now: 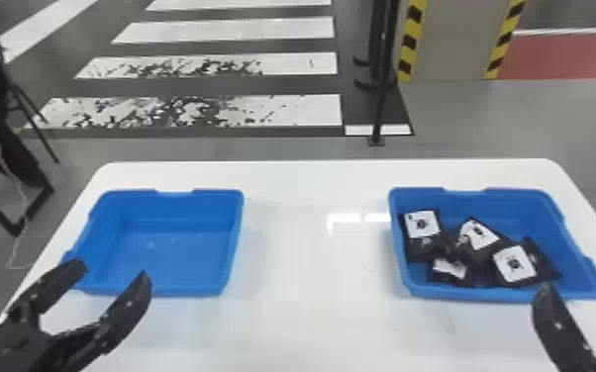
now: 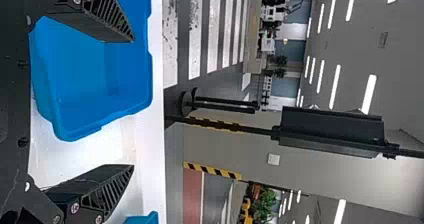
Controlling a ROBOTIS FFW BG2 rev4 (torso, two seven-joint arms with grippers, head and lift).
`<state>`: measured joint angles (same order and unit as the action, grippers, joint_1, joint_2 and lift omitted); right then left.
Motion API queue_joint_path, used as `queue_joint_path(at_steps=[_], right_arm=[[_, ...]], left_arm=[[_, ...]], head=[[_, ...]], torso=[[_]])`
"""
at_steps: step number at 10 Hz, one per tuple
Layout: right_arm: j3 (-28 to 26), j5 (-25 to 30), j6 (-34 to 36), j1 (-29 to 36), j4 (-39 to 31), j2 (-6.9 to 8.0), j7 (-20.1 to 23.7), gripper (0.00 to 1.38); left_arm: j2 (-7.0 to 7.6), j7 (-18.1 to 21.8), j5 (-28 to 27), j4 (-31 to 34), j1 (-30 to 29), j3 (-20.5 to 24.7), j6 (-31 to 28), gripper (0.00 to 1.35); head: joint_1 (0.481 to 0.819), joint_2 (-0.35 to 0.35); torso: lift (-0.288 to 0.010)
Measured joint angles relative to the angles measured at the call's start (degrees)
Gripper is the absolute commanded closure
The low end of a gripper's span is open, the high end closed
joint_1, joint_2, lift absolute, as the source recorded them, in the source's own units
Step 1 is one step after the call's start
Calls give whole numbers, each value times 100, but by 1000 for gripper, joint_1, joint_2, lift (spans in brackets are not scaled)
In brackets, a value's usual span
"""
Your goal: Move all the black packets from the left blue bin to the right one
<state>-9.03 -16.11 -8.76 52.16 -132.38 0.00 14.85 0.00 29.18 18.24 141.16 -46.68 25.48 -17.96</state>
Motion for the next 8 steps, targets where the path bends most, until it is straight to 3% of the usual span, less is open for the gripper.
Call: queue_joint_path(at_steps=[8], right_arm=[[13, -37, -10, -13, -1, 0, 0, 114]], left_arm=[[0, 0, 100, -46, 42, -38, -11, 162]], head=[[695, 73]], torso=[[-140]])
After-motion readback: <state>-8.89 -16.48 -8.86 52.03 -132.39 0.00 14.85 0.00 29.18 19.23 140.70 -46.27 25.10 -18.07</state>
